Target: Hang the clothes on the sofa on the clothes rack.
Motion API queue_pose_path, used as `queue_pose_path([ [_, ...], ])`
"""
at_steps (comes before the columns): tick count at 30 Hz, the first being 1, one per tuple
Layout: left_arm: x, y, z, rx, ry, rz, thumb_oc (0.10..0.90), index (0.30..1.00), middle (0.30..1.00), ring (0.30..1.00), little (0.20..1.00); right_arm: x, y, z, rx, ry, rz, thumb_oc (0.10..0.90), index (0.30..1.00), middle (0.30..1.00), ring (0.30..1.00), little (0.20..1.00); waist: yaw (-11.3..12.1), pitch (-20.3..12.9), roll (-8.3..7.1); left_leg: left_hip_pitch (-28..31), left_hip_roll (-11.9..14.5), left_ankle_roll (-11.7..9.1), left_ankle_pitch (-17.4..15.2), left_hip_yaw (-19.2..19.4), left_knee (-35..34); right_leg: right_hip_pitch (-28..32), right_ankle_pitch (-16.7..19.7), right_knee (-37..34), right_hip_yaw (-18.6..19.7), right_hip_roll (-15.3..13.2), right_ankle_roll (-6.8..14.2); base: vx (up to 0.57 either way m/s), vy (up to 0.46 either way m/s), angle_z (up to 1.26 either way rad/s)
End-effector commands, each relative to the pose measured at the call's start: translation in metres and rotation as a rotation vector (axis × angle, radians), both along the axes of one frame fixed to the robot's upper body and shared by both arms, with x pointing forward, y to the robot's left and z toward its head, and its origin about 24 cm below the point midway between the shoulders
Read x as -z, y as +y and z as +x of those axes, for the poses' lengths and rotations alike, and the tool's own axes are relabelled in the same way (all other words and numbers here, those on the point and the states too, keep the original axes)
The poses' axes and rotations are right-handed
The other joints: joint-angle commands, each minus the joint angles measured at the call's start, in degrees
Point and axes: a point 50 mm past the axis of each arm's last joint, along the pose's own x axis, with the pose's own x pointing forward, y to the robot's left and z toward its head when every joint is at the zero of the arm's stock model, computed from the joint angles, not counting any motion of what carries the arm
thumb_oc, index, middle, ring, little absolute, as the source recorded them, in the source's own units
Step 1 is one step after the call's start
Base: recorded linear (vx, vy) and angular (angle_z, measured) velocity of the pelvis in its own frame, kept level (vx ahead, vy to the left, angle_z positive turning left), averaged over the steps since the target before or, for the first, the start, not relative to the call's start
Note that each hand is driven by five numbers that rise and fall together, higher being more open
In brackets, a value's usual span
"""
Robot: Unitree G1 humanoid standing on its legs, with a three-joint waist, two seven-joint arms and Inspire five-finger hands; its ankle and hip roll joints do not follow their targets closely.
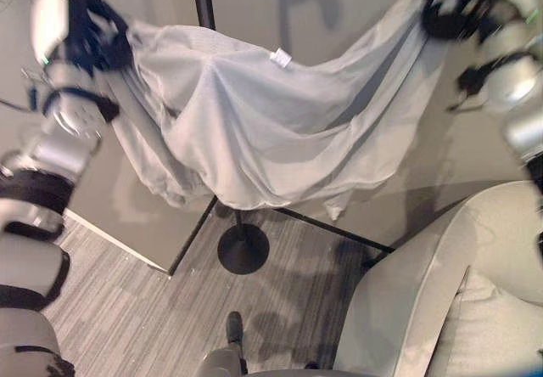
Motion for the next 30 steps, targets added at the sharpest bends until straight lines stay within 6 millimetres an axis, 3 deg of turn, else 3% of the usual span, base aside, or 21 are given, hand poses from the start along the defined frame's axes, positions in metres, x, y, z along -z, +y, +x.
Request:
queue_pose_path([
  [1,-0.074,0.017,-0.012,-0.072,-0.258,0.053,0.400,0.300,0.300,0.300,0.300,-0.079,0.004,-0.014,-0.001,-0.295,-0.053,0.400,0.300,0.300,0.300,0.300,2.0,0.6,1.18,10.9,0.3,-3.4,-13.1,1.9,0.1,-4.5,4.5,0.1,-1.3,1.4,2.4,-0.04,0.010,0.09],
  [2,-0.057,0.021,-0.013,-0.077,-0.221,0.027,0.400,0.300,0.300,0.300,0.300,-0.053,0.010,-0.010,-0.031,-0.241,-0.021,0.400,0.300,0.300,0.300,0.300,2.1,1.0,1.34,10.7,0.3,-3.3,-13.1,1.9,0.1,-4.6,4.5,0.1,-1.3,1.3,2.2,-0.03,0.017,0.04],
  [6,-0.027,0.024,-0.015,-0.070,-0.171,-0.027,0.400,0.300,0.300,0.300,0.300,-0.010,0.020,-0.011,-0.091,-0.172,0.076,0.400,0.300,0.300,0.300,0.300,2.1,1.6,1.77,10.9,0.1,-3.0,-13.2,1.7,0.1,-4.5,4.5,0.1,-1.3,1.1,2.0,0.00,0.000,0.00],
  [7,-0.026,0.024,-0.015,-0.070,-0.168,-0.026,0.400,0.300,0.300,0.300,0.300,-0.009,0.020,-0.011,-0.091,-0.170,0.076,0.400,0.300,0.300,0.300,0.300,2.1,1.5,1.74,10.9,0.1,-3.0,-13.2,1.7,0.1,-4.4,4.5,0.1,-1.3,1.1,2.0,0.00,0.000,0.00],
  [9,-0.010,0.019,-0.017,-0.040,-0.175,-0.118,0.400,0.300,0.300,0.300,0.300,0.022,0.029,-0.015,-0.130,-0.136,0.192,0.400,0.300,0.300,0.300,0.300,2.0,1.8,2.16,11.1,-0.1,-2.7,-13.5,1.5,0.1,-4.3,4.3,0.1,-1.2,1.0,1.8,0.00,0.000,0.00],
  [10,-0.009,0.019,-0.018,-0.041,-0.173,-0.118,0.400,0.300,0.300,0.300,0.300,0.023,0.029,-0.016,-0.130,-0.134,0.192,0.400,0.300,0.300,0.300,0.300,2.0,1.7,2.15,11.1,-0.1,-2.7,-13.5,1.5,0.1,-4.2,4.3,0.1,-1.2,1.0,1.8,0.00,0.000,0.00],
  [13,0.010,0.012,-0.021,0.005,-0.170,-0.215,0.400,0.300,0.300,0.300,0.300,0.051,0.038,-0.023,-0.168,-0.083,0.265,0.400,0.300,0.300,0.300,0.300,1.9,1.8,2.33,11.8,-0.3,-2.5,-13.7,1.2,0.1,-3.5,4.0,0.1,-1.2,0.9,1.5,0.00,0.000,0.00],
  [16,0.014,0.007,-0.022,0.033,-0.180,-0.261,0.400,0.300,0.300,0.300,0.300,0.061,0.040,-0.027,-0.180,-0.065,0.289,0.400,0.300,0.300,0.300,0.300,1.8,1.6,2.47,12.2,-0.3,-2.4,-13.9,1.0,0.1,-3.1,3.8,0.1,-1.2,0.9,1.5,0.00,0.000,0.00],
  [17,0.021,0.003,-0.023,0.053,-0.189,-0.322,0.435,0.352,0.352,0.352,0.352,0.071,0.043,-0.030,-0.189,-0.045,0.322,0.400,0.300,0.300,0.300,0.300,1.7,1.7,2.55,12.3,-0.3,-2.4,-13.9,1.0,0.1,-2.9,3.8,0.1,-1.4,0.9,1.4,0.00,0.000,0.00],
  [18,0.024,0.002,-0.025,0.059,-0.193,-0.339,0.755,0.832,0.832,0.832,0.832,0.077,0.043,-0.032,-0.192,-0.033,0.339,0.535,0.502,0.502,0.502,0.502,1.7,1.7,2.59,12.5,-0.3,-2.4,-14.0,0.9,0.1,-2.8,3.7,0.1,-1.4,0.9,1.4,0.00,0.000,0.00],
  [19,0.030,0.000,-0.027,0.066,-0.192,-0.371,0.800,0.900,0.900,0.900,0.900,0.085,0.045,-0.035,-0.203,-0.012,0.361,0.800,0.900,0.900,0.900,0.900,1.7,1.7,2.59,12.7,-0.3,-2.3,-14.0,0.9,0.1,-2.7,3.7,0.1,-1.4,0.9,1.3,0.00,0.000,0.00],
  [25,0.052,0.003,-0.038,0.076,-0.155,-0.438,0.800,0.900,0.900,0.900,0.900,0.107,0.037,-0.052,-0.202,0.047,0.384,0.800,0.900,0.900,0.900,0.900,1.3,0.5,2.87,13.9,-0.4,-2.3,-14.3,0.8,0.1,-1.3,3.2,0.1,-1.8,0.9,1.0,0.00,0.000,0.00],
  [30,0.064,0.013,-0.048,0.058,-0.138,-0.474,0.800,0.900,0.900,0.900,0.900,0.111,0.025,-0.060,-0.170,0.068,0.317,0.800,0.900,0.900,0.900,0.900,1.3,-0.1,3.09,14.4,-0.4,-2.4,-14.3,0.8,0.1,-0.5,3.2,0.1,-2.3,0.9,0.8,0.00,-0.006,0.00],
])
